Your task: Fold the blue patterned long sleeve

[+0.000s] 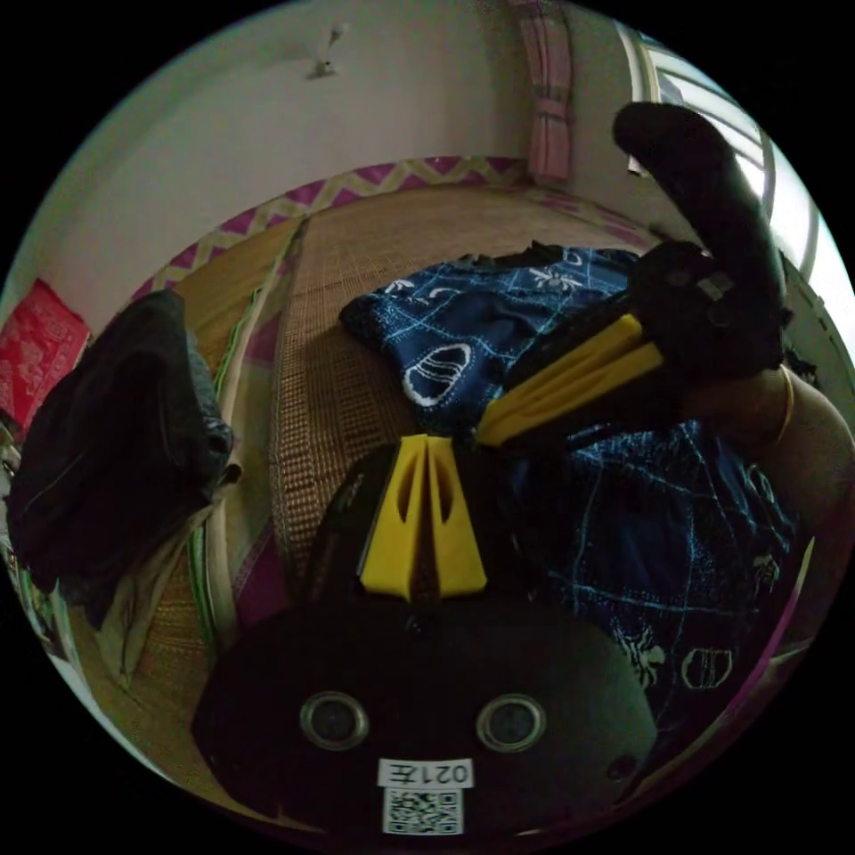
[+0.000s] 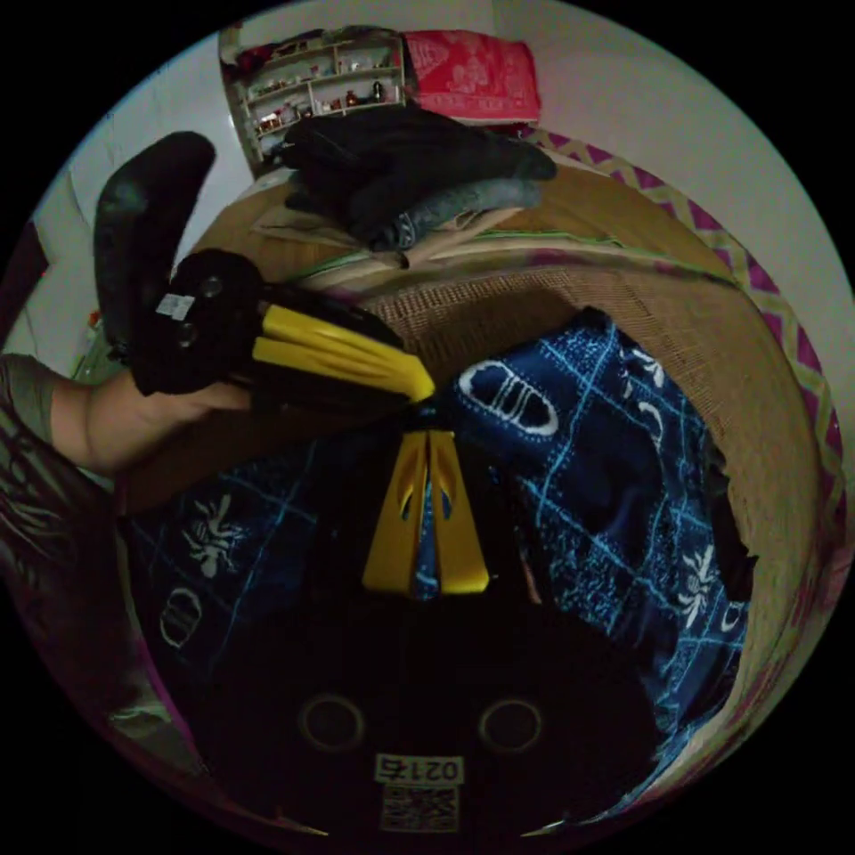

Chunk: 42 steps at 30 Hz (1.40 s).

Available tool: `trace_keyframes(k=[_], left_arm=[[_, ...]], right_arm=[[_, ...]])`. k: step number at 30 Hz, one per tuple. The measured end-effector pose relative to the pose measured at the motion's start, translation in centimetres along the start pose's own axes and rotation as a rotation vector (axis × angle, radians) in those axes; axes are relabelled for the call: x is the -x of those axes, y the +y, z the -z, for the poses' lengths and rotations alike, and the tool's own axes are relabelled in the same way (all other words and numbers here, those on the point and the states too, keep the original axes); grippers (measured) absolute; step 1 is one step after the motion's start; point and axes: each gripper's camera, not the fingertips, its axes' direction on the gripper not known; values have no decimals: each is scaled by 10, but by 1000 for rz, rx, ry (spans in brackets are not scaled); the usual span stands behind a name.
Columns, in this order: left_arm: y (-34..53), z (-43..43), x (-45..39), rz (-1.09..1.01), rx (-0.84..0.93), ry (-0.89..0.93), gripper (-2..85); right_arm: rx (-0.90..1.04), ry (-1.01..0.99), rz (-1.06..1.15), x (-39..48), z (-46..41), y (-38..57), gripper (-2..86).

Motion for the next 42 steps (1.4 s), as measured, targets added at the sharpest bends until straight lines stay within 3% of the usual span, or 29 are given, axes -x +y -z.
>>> trace_keyframes(k=[3, 6, 10, 14, 20, 30, 36, 40, 42], left_arm=[[-2, -2, -3, -10, 21, 1, -10], [-2, -2, -4, -4, 18, 5, -10], [-3, -2, -6, -1, 19, 9, -10], [-3, 0, -7, 18, 14, 4, -10], [-2, 5, -12, 33, -15, -29, -10], [-5, 6, -25, 5, -15, -69, -10], [-5, 8, -23, 27, -14, -46, -10], [-6, 9, -19, 51, -13, -15, -10], [-5, 9, -17, 63, -15, -1, -10]], right_arm=[[-105, 1, -64, -14, 54, 36, -5], [-291, 96, -381, -64, 136, 128, 2], [-416, 394, -918, -120, 247, 318, 35], [-595, 386, -1345, -125, 318, 498, 72], [-803, 467, -1785, -94, 362, 657, 83], [-815, 352, -1995, -125, 353, 715, 107], [-883, 397, -2099, -135, 337, 724, 49], [-1108, 427, -1981, -117, 328, 717, 12], [-1107, 507, -1849, -111, 340, 686, 8]])
